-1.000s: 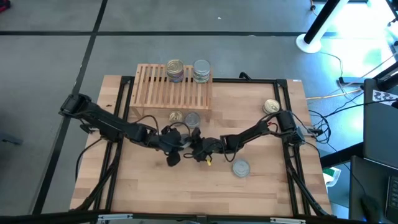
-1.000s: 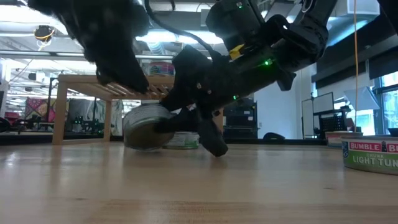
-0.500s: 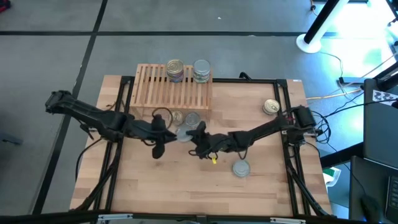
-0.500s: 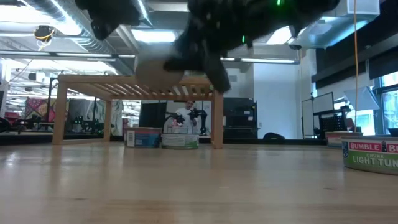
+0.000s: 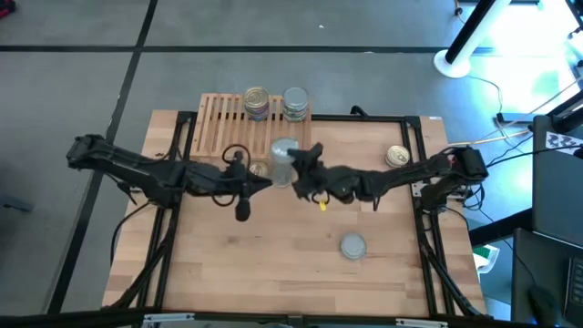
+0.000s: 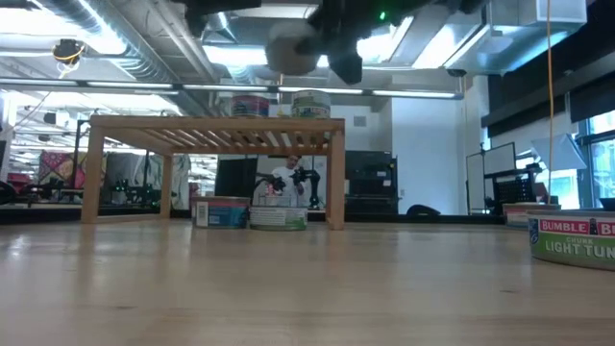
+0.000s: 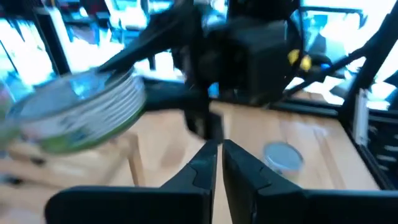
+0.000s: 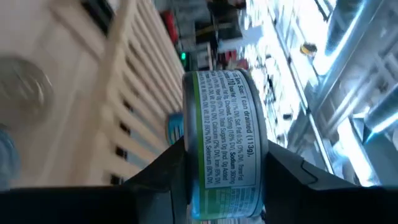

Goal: Stack canned seafood by type on shelf
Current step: Put the green tuna can on the shelf and align it with the other stacked green tuna cans

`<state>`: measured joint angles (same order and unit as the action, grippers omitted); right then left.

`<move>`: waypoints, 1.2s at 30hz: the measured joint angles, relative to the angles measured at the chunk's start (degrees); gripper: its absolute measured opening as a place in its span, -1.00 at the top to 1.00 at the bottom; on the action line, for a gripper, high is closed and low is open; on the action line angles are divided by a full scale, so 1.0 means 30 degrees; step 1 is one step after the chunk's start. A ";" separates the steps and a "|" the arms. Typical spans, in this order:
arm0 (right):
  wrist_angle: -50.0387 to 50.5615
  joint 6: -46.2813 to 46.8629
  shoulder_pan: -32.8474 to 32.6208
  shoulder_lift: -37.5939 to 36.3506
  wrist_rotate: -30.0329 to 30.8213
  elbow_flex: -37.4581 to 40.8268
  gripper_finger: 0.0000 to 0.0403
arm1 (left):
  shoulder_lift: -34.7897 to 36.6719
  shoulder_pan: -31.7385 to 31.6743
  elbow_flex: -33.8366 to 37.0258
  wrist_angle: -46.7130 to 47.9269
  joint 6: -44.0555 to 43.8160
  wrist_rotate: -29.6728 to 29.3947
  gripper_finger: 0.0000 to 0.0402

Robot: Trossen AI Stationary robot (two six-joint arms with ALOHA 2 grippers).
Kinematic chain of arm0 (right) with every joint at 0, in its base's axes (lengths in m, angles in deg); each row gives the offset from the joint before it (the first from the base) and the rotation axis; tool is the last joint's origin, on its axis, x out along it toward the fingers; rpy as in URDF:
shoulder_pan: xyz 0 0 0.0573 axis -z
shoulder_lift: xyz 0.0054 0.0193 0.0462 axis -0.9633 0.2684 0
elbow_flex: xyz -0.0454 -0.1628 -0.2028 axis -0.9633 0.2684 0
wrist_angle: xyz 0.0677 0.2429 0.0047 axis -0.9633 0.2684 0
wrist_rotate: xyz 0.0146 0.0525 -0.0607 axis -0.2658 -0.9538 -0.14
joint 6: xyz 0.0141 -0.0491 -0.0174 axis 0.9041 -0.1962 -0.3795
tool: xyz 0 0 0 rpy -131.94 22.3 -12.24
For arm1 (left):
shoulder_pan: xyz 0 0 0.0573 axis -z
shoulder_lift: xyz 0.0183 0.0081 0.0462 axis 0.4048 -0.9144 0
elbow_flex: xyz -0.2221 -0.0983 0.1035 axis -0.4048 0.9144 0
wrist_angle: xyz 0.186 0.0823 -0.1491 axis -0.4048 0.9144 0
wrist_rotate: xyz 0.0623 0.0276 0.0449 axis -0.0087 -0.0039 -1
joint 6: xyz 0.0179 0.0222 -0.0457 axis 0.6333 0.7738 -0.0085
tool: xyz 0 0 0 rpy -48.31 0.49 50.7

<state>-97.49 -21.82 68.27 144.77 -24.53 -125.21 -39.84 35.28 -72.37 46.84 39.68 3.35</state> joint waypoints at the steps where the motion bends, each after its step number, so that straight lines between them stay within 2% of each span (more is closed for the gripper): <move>1: 0.0139 0.0003 0.0394 0.0007 -0.0006 0.0000 0.27 | -0.0242 -0.0170 0.0000 -0.0613 0.0421 -0.0011 0.91; 8: 0.1865 0.1403 0.2613 0.0051 -0.0199 0.0007 0.23 | -0.2163 -0.1866 0.0000 -0.3420 0.2291 -0.0066 0.99; 13: 0.2807 0.2232 0.3370 0.0058 -0.1979 0.0007 0.27 | -0.3842 -0.3416 0.0000 -0.5266 0.2802 -0.0070 0.97; 23: 0.3630 0.2540 0.3326 0.0058 -0.2553 0.0007 0.25 | -0.5985 -0.5406 0.0007 -0.6921 0.3353 -0.0070 0.96; 36: 0.4764 0.2521 0.3326 0.0058 -0.2680 0.0007 0.23 | -0.6225 -0.5631 0.0015 -0.7962 0.3143 -0.0011 0.96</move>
<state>-83.20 -14.26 78.24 144.95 -32.57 -125.19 -58.52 18.39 -72.33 22.95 49.11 3.32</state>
